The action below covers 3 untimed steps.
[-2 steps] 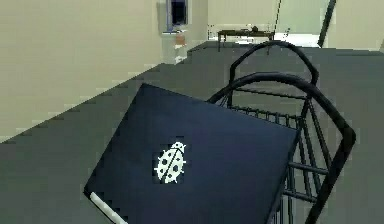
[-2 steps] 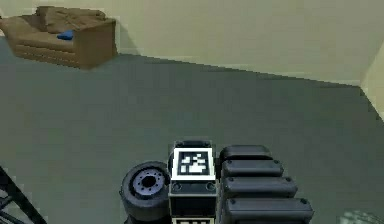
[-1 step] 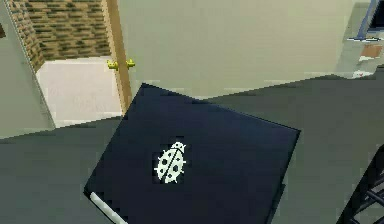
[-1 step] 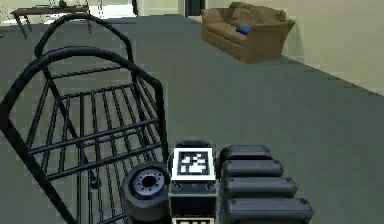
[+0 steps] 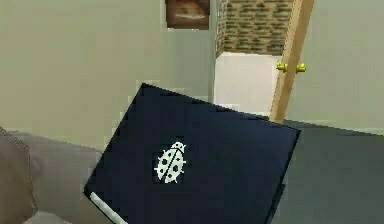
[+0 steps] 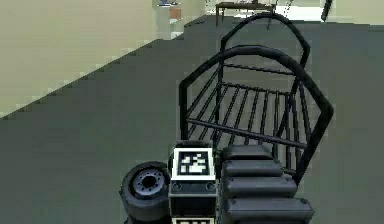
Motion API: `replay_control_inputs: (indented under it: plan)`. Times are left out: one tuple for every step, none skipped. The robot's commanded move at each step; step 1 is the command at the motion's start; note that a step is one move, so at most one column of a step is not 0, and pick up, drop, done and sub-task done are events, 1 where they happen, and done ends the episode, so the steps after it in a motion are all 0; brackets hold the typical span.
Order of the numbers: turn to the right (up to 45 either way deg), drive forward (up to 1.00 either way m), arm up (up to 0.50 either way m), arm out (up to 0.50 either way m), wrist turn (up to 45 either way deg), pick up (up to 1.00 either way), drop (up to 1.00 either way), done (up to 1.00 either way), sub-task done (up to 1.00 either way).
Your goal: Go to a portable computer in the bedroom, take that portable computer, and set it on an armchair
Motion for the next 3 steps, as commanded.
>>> replay_control_inputs:
  plan:
    - [45.0,0.0,0.0,0.0,0.0,0.0,0.0,0.0,0.0]
    - [45.0,0.0,0.0,0.0,0.0,0.0,0.0,0.0,0.0]
    - [45.0,0.0,0.0,0.0,0.0,0.0,0.0,0.0,0.0]
